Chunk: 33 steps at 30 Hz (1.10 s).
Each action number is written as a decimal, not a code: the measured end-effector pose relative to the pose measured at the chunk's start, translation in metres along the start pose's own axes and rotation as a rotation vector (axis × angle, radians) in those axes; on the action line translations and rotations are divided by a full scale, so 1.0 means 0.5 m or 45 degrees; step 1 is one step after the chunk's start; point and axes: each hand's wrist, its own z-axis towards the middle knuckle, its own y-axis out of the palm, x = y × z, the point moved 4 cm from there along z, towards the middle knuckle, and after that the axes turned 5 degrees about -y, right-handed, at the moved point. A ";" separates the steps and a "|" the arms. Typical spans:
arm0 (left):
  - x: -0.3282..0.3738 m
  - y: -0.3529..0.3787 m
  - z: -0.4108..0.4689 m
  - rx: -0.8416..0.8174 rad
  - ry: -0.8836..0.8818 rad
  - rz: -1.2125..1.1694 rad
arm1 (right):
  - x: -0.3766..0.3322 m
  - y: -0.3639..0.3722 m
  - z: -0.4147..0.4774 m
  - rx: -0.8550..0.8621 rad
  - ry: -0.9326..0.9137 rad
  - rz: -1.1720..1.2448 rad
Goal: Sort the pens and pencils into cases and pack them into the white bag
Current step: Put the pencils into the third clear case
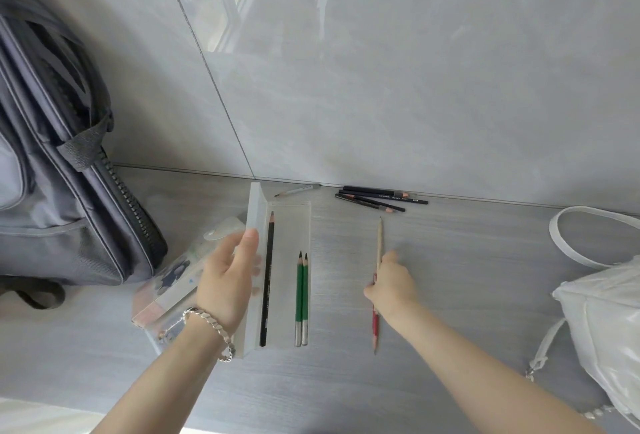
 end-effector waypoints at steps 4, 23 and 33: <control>-0.009 0.012 -0.001 -0.052 -0.019 0.036 | -0.006 0.002 -0.018 -0.105 -0.059 -0.157; -0.001 0.070 -0.073 -0.101 -0.025 0.042 | -0.143 -0.076 -0.181 0.149 -0.462 0.565; 0.014 0.078 -0.083 -0.116 -0.020 0.029 | -0.126 -0.101 -0.206 0.304 -0.509 0.631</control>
